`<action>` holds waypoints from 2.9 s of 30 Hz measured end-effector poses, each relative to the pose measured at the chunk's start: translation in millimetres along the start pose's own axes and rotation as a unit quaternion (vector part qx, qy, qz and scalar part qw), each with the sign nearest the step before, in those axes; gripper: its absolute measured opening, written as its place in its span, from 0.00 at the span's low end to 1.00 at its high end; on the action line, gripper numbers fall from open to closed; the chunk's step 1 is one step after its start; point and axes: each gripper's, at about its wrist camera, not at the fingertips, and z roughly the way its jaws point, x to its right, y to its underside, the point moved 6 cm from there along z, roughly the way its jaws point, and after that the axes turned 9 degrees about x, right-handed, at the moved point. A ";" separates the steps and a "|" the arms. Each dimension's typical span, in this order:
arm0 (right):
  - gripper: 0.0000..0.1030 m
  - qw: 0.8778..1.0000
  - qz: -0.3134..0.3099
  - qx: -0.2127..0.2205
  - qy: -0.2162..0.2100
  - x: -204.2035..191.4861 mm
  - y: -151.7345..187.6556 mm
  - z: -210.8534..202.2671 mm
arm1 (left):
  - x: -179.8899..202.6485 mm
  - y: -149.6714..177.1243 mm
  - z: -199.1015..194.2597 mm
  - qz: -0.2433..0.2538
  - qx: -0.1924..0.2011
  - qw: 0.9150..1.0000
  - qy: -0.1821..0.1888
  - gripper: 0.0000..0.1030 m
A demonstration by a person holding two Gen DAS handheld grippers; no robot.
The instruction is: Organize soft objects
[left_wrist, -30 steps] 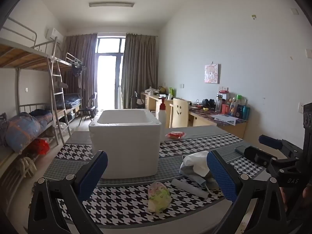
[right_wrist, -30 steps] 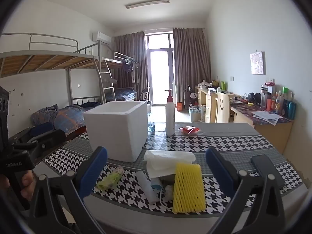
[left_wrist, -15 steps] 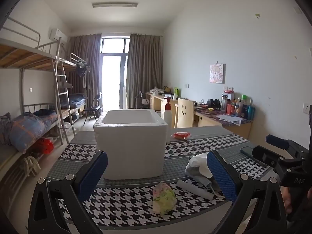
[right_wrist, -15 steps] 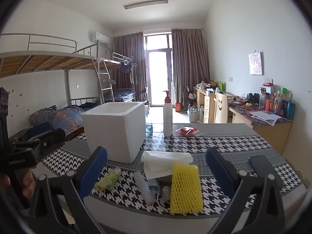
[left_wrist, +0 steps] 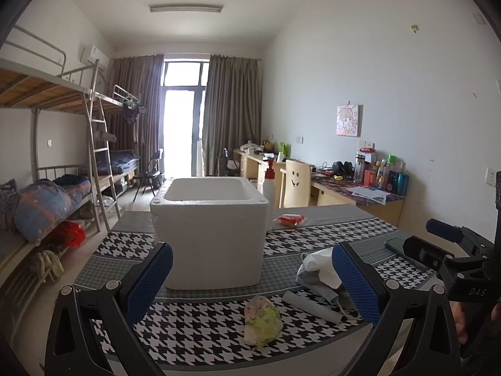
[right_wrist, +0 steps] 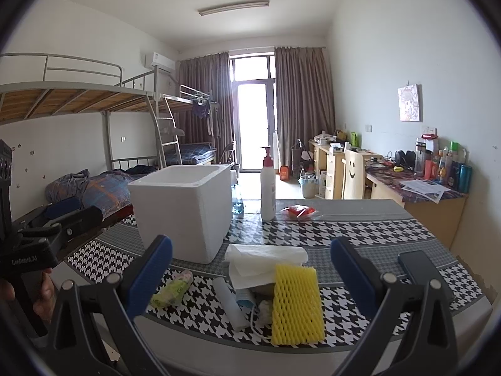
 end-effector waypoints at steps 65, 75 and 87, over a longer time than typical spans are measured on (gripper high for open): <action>0.99 0.995 -0.004 -0.094 0.043 32.3 40.0 47.7 | 1.9 68.2 79.8 0.006 -0.158 0.987 0.032 0.99; 0.99 0.991 0.015 -0.128 0.049 46.5 58.8 57.3 | 2.5 87.5 92.9 0.012 -0.192 0.981 0.029 0.99; 0.99 0.985 0.031 -0.161 0.056 56.0 73.4 67.0 | 6.6 102.5 107.1 0.033 -0.225 0.974 0.012 0.97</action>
